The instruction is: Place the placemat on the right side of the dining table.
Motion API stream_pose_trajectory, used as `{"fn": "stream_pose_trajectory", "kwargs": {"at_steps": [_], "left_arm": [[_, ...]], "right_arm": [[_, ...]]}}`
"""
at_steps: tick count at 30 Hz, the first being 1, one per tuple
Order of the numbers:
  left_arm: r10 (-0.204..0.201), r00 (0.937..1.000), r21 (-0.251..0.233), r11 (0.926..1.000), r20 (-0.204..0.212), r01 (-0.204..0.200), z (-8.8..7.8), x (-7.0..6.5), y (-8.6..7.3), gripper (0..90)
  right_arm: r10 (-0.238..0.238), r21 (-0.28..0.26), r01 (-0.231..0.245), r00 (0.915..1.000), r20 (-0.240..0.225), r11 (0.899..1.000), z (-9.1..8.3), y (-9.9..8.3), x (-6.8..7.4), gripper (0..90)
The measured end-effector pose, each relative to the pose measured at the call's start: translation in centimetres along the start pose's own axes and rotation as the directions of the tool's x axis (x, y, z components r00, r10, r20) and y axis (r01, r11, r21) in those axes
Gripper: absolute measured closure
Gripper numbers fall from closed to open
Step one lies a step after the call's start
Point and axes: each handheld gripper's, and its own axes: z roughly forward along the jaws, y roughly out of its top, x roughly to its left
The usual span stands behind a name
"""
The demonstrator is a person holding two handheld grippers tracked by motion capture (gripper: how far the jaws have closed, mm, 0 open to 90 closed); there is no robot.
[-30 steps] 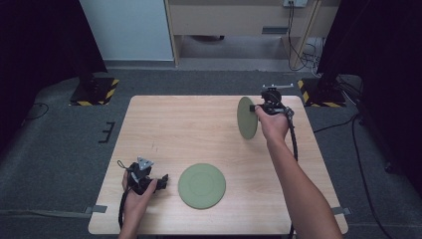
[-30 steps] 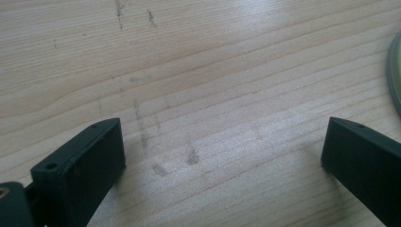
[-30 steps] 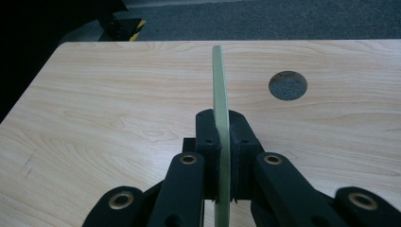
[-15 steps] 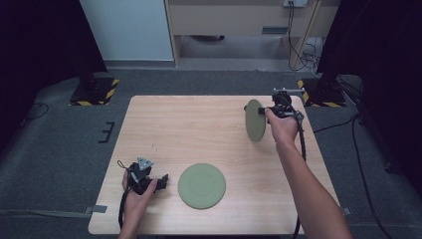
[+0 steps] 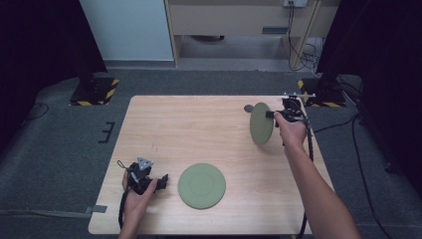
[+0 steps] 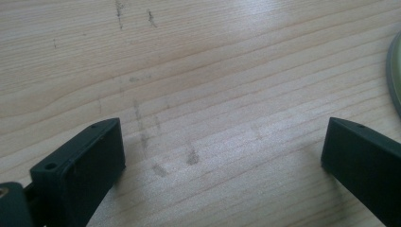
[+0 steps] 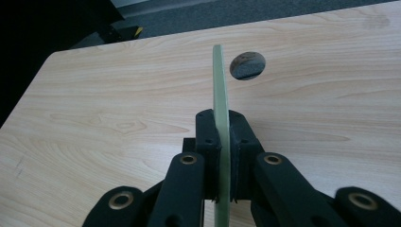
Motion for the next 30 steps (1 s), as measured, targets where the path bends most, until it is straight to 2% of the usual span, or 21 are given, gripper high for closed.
{"fn": "stream_pose_trajectory", "kwargs": {"at_steps": [16, 25, 30], "left_arm": [[0.000, 1.0000, 0.001, 1.0000, 0.001, 0.000, 0.0, 0.0, 0.0, 0.0], [0.000, 1.0000, 0.000, 1.0000, 0.001, 0.000, 0.0, 0.0, 0.0, 0.0], [0.000, 1.0000, 0.000, 1.0000, 0.001, 0.000, 0.0, 0.0, 0.0, 0.0]], "right_arm": [[0.043, 0.008, -0.043, 0.9983, 0.038, 0.999, -1.0, -1.4, -3.5, 85.6], [0.060, 0.018, -0.061, 0.9966, 0.055, 0.998, -1.1, -2.2, -5.0, 85.6], [0.082, 0.029, -0.084, 0.9948, 0.061, 0.996, -0.9, -2.9, -6.3, 85.5]]}}
